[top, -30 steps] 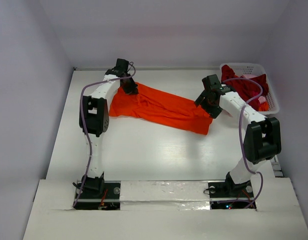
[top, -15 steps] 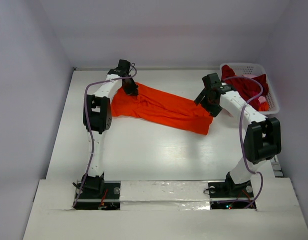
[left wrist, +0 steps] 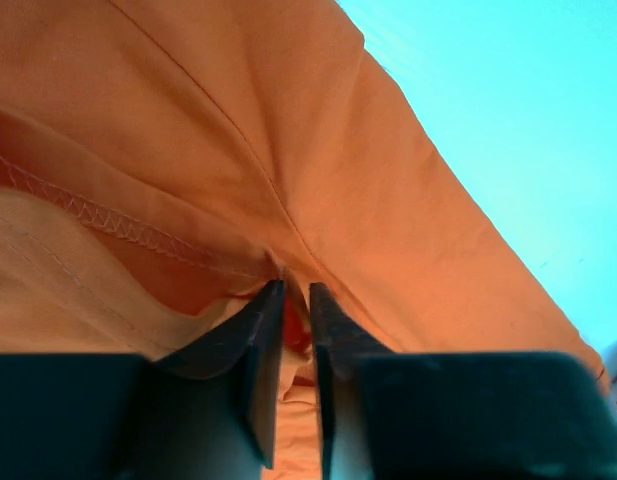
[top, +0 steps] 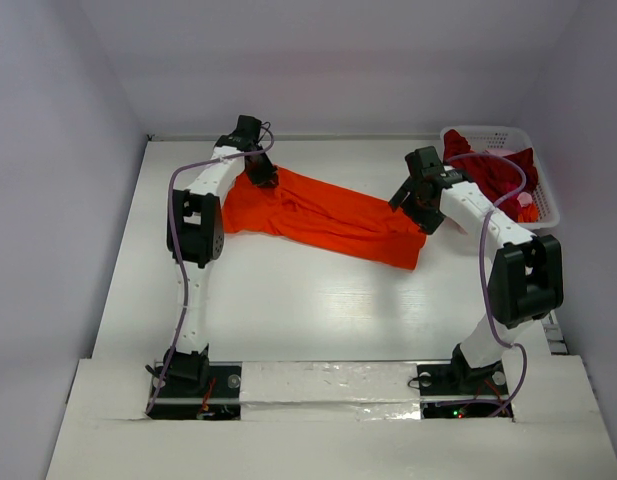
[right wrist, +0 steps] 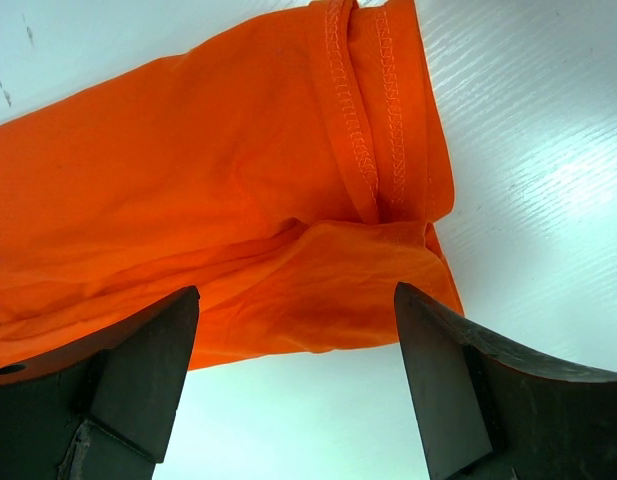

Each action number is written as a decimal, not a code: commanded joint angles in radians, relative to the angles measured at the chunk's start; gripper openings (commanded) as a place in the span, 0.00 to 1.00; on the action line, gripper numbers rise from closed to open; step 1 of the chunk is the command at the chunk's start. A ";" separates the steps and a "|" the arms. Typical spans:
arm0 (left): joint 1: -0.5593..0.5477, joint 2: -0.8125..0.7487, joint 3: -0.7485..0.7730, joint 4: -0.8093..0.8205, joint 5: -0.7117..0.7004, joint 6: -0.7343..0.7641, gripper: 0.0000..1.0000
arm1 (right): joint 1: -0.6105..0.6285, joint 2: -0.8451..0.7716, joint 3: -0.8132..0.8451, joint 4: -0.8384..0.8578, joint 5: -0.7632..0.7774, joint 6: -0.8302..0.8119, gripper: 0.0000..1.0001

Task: Fold and stack the t-shirts
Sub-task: Fold the tshirt

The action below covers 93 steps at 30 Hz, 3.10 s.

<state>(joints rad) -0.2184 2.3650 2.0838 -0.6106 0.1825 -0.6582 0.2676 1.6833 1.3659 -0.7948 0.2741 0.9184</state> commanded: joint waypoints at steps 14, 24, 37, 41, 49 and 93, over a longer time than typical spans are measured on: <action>0.050 -0.236 -0.080 -0.008 -0.164 0.031 0.78 | -0.007 -0.034 0.004 0.039 -0.016 -0.015 0.84; 0.096 -0.489 -0.264 0.048 -0.150 0.042 0.77 | -0.007 -0.025 0.033 0.061 -0.035 -0.073 0.83; 0.096 -0.720 -0.769 0.072 -0.215 0.022 0.06 | 0.012 0.045 0.125 0.091 -0.203 -0.282 0.00; 0.096 -0.740 -0.803 0.063 -0.242 0.016 0.00 | 0.032 0.047 0.141 0.092 -0.230 -0.308 0.00; 0.096 -0.754 -0.812 0.048 -0.324 0.014 0.05 | 0.062 0.015 0.084 0.134 -0.265 -0.314 0.00; 0.096 -0.581 -0.863 0.138 -0.457 0.006 0.34 | 0.062 -0.053 0.015 0.201 -0.366 -0.328 0.16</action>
<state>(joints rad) -0.1234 1.7760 1.2030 -0.4732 -0.2661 -0.6426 0.3225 1.6699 1.3899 -0.6407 -0.0734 0.6052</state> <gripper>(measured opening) 0.344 0.158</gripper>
